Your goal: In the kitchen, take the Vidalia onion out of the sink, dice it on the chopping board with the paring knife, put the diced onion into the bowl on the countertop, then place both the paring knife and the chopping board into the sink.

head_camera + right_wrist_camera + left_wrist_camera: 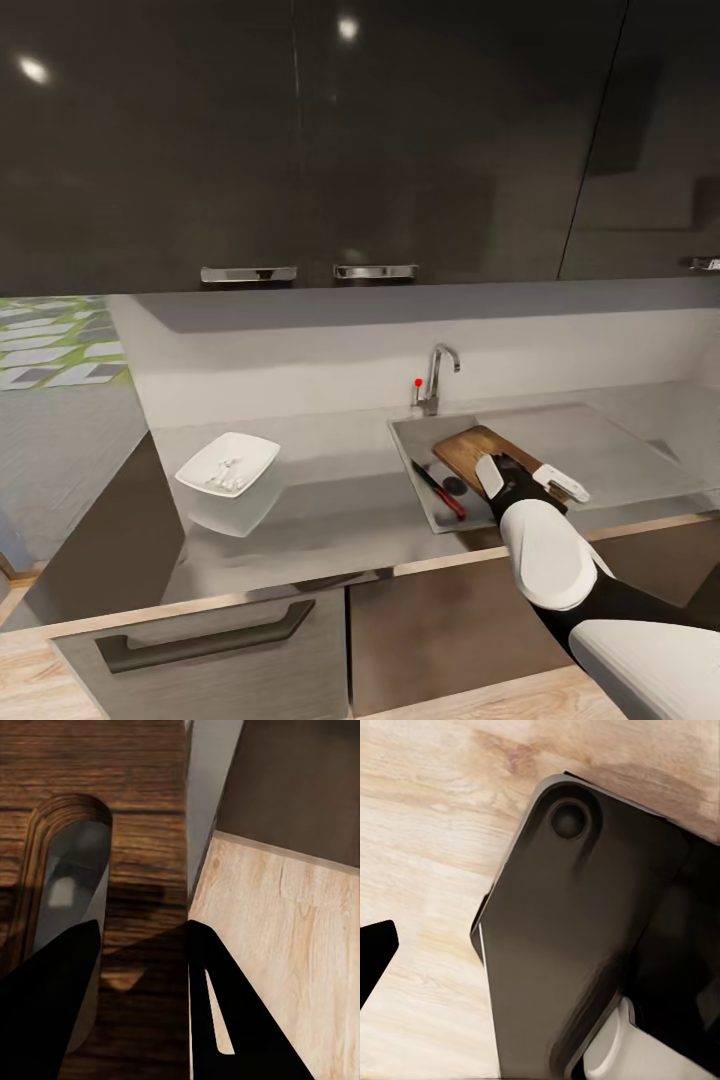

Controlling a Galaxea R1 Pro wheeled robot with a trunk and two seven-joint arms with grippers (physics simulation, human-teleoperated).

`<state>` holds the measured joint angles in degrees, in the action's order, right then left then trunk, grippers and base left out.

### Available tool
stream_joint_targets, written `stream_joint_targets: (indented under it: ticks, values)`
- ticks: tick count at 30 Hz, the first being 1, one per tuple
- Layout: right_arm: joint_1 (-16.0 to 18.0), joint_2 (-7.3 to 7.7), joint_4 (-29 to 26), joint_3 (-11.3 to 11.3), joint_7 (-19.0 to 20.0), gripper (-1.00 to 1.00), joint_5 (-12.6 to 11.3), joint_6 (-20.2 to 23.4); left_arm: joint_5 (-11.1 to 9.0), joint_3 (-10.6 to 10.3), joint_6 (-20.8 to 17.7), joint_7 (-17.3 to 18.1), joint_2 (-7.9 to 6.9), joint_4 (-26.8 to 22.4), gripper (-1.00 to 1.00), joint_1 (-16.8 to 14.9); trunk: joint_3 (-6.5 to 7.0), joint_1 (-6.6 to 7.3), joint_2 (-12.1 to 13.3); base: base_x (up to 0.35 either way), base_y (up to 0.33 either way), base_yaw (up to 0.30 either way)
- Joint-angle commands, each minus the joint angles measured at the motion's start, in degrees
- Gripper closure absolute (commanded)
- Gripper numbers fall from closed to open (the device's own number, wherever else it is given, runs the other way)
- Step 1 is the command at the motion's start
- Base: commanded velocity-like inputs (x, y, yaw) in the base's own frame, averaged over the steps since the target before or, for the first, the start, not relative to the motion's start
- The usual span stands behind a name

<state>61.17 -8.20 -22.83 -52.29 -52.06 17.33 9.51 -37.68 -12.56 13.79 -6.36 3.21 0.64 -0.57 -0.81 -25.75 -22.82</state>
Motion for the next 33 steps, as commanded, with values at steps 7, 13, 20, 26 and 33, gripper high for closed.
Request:
stream_joint_targets:
  ticks: [7, 13, 20, 26, 33]
  values:
    - [0.04, -0.57, -0.03, -0.27, 0.03, 1.0, 0.69, 0.6, -2.51, -0.54, 0.2, -0.2, -0.05, 0.06, -1.0, -0.04, -0.09, -0.03, -0.09, 0.0, -0.001, 0.078]
    - [0.05, -0.65, -0.02, -0.26, 0.05, 1.0, 0.69, 0.6, -2.57, -0.5, 0.19, -0.22, -0.05, 0.06, -1.0, -0.04, -0.09, -0.03, -0.09, 0.0, 0.0, 0.147]
    - [0.04, -0.61, -0.02, -0.27, 0.12, 1.0, 0.69, 0.6, -2.59, -0.51, 0.19, -0.23, -0.05, 0.06, -1.0, -0.04, -0.09, -0.03, -0.09, 0.0, 0.0, 0.15]
    - [0.07, -0.6, 0.02, -0.57, -0.1, 1.0, 0.65, -1.24, -2.66, -0.45, 0.19, -0.24, -0.16, 0.06, -1.0, -0.04, -0.09, -0.03, -0.09, 0.0, 0.0, 0.05]
    - [0.07, -1.52, 0.51, -0.53, -0.74, 1.0, -3.31, -3.61, -2.66, -0.45, 0.19, -0.24, -0.21, 0.06, -1.0, -0.04, -0.09, -0.03, -0.09, 0.0, 0.0, 0.002]
